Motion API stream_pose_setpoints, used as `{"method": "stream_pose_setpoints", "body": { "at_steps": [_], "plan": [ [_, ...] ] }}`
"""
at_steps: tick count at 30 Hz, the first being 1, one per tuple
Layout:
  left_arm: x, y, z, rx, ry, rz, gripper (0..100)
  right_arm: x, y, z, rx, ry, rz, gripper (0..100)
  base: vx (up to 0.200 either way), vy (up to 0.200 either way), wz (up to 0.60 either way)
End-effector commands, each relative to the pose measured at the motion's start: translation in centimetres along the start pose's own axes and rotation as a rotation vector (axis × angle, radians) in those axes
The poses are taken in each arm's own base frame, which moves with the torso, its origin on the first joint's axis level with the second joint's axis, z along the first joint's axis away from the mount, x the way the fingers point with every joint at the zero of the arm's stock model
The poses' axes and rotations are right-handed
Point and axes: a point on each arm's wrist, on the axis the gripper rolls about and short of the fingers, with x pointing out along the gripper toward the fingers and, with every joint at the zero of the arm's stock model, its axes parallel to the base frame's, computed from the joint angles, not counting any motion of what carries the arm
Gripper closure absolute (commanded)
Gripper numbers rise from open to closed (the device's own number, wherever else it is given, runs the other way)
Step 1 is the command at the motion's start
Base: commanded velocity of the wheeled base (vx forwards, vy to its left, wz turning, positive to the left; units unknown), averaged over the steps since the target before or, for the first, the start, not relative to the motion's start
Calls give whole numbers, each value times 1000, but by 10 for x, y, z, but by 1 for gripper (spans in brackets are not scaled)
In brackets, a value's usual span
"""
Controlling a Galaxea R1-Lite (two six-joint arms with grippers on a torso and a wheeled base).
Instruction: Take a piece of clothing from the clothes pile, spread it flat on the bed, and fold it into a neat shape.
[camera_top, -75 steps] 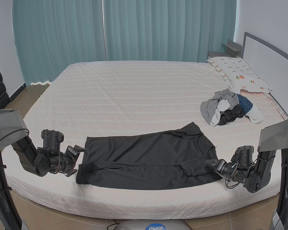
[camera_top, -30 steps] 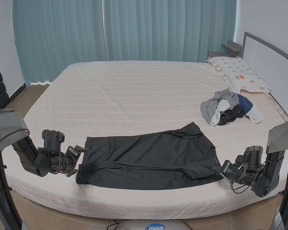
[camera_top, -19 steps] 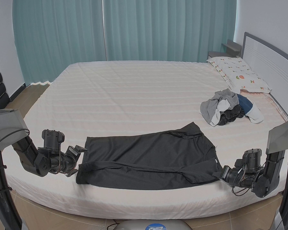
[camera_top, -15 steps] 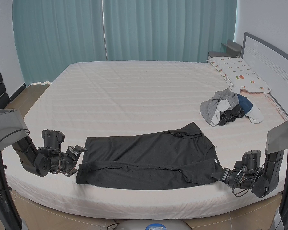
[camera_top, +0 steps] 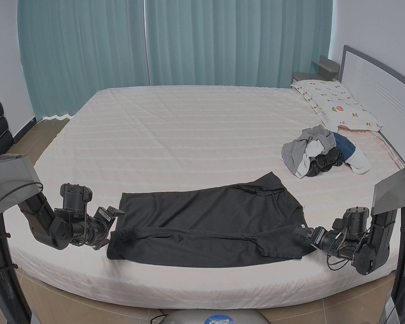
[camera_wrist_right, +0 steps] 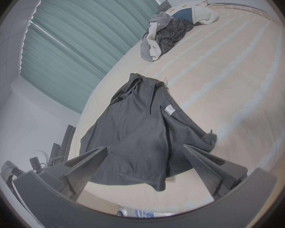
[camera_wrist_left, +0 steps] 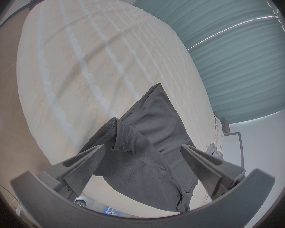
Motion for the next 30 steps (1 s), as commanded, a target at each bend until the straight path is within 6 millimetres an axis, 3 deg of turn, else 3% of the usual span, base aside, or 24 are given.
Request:
{"method": "stream_pose_setpoints", "body": {
  "at_steps": [1, 6, 27, 30],
  "plan": [
    [1, 0, -1, 2, 5, 2, 0, 11, -9, 6, 51, -20, -6, 0, 0, 0, 0],
    [0, -2, -1, -2, 2, -3, 0, 22, -16, 7, 94, -27, -10, 0, 0, 0, 0],
    [2, -1, -4, 6, 15, 6, 0, 23, -19, 6, 95, -39, 1, 0, 0, 0, 0],
    [2, -1, -5, 12, 18, 7, 0, 23, -19, 6, 95, -39, 1, 0, 200, 0, 0]
  ]
}}
